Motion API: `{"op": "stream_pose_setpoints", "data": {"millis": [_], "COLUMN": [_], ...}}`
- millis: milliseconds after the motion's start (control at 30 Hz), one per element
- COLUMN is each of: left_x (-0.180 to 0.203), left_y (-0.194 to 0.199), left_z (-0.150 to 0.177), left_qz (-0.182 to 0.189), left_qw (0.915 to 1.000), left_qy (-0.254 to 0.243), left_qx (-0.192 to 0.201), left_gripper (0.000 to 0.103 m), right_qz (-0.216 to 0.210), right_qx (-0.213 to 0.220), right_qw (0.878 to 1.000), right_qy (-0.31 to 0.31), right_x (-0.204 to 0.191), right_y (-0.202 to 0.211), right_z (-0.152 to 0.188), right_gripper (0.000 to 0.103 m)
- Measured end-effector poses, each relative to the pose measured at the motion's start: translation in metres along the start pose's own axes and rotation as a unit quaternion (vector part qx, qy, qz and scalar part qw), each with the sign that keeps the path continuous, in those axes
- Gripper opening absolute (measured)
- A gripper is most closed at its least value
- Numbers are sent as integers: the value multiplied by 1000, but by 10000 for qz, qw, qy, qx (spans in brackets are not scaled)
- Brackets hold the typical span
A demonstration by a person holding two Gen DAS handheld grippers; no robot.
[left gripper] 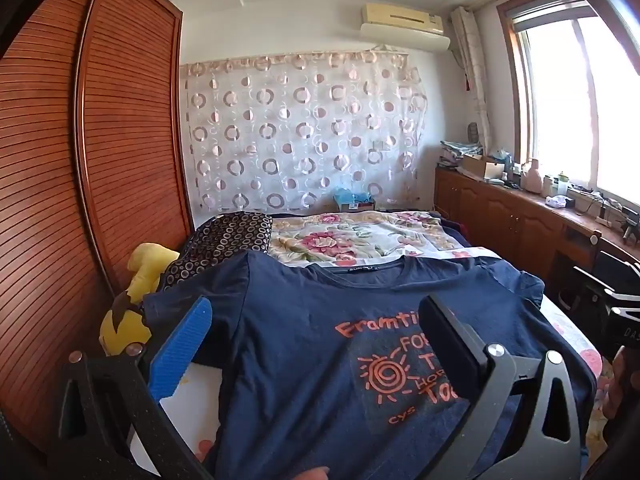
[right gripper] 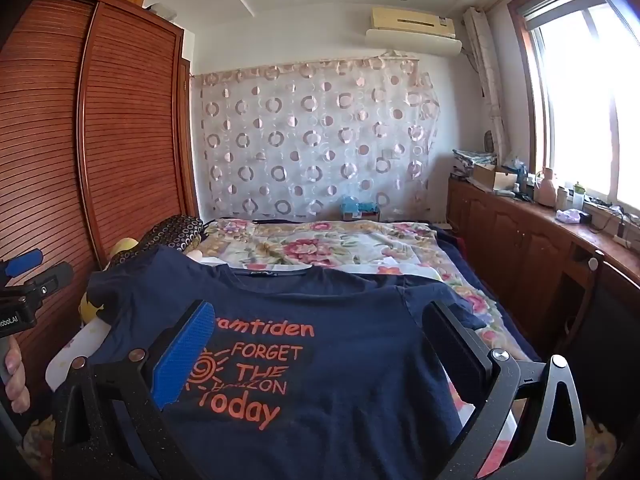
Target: Fold small clothes
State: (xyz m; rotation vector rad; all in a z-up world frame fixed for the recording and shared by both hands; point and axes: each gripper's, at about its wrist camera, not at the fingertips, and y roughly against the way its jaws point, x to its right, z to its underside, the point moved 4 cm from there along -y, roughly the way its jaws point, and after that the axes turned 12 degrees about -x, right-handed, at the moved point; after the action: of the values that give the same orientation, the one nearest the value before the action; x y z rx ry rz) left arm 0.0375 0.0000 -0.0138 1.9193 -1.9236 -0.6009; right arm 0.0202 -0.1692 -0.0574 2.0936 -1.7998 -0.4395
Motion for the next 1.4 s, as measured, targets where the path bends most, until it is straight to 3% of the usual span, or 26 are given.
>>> {"op": "stream_pose_setpoints", "data": {"millis": [1400], "left_x": [-10], "left_y": [0], "left_z": [-2], "left_qz": [75], "left_qw": [9998], "left_qy": [177], "left_qx": [-19], "left_gripper": [103], "right_qz": [10], "right_qx": [-27], "right_qw": [10000], "right_qy": [-79], "right_x": [-1], "right_y": [-3], "right_z": [-1], "right_gripper": [103]}}
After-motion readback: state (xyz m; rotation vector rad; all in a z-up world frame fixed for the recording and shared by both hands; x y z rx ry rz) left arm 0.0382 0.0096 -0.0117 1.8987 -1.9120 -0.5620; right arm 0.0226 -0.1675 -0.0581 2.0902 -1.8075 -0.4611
